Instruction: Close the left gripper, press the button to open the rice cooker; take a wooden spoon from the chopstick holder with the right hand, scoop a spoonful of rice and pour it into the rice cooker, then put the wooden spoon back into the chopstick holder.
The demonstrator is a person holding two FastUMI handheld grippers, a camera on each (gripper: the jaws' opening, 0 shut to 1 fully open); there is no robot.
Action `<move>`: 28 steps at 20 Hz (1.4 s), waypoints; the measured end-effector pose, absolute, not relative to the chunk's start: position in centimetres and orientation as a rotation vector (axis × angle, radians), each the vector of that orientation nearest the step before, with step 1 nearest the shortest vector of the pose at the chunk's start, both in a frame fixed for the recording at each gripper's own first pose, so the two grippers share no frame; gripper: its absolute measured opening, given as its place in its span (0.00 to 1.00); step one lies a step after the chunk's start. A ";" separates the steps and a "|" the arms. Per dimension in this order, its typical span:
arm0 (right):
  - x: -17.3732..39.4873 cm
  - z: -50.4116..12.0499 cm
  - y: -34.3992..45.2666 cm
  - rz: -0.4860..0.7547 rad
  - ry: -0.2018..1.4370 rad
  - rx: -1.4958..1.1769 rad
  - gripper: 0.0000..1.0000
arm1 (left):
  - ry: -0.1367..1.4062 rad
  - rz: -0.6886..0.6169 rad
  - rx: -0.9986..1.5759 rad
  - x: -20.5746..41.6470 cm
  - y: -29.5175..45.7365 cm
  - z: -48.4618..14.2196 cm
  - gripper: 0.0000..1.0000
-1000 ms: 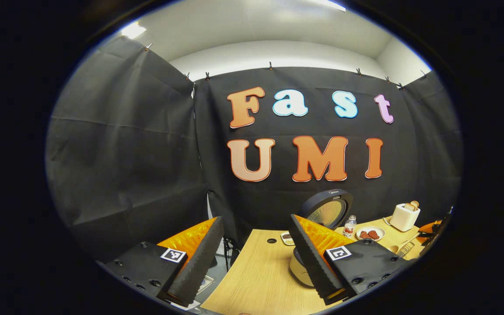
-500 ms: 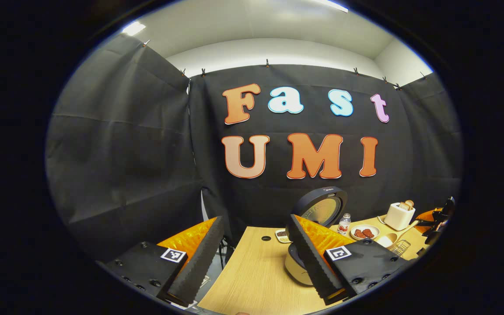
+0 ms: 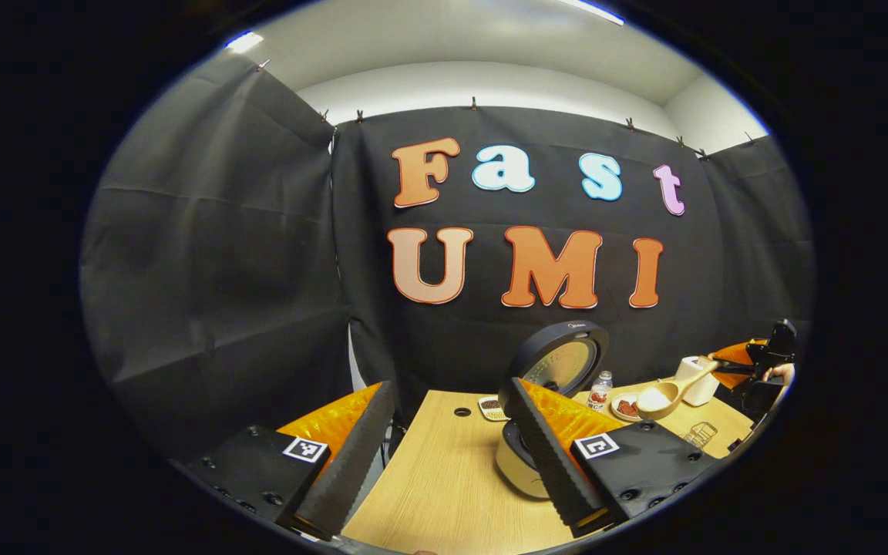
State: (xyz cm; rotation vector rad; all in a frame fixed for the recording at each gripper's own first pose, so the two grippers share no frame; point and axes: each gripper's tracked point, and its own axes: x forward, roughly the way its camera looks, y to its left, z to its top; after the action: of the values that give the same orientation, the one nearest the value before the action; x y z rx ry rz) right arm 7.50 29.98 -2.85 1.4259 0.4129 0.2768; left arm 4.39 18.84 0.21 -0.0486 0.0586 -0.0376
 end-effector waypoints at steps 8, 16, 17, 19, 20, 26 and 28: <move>10.2 0.3 35.1 0.329 0.373 1.236 0.18 | 0.073 -0.020 -0.054 4.7 20.2 -0.7 1.00; 10.9 -1.0 37.8 0.330 0.391 1.150 0.18 | 0.071 0.008 -0.052 5.4 21.7 -0.9 0.94; 11.2 -1.2 37.9 0.329 0.390 1.141 0.18 | 0.071 0.011 -0.049 5.4 21.9 -0.9 0.94; 11.3 -1.2 38.0 0.329 0.380 1.118 0.17 | 0.075 0.013 -0.050 5.6 21.9 -1.2 0.94; 11.4 -1.3 38.0 0.327 0.377 1.105 0.18 | 0.077 0.013 -0.051 5.6 21.9 -1.2 0.94; 12.0 -1.2 38.1 0.331 0.354 1.043 0.17 | 0.074 0.010 -0.047 6.2 21.6 -1.2 0.94; 12.1 -1.2 38.2 0.335 0.353 1.037 0.17 | 0.076 0.008 -0.047 6.4 21.4 -1.1 0.94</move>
State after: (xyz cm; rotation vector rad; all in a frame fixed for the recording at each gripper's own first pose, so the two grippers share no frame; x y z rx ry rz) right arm 12.09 38.23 -1.17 1.0369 0.3526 0.3351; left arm 6.42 21.38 -1.15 -0.0468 0.0758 0.0080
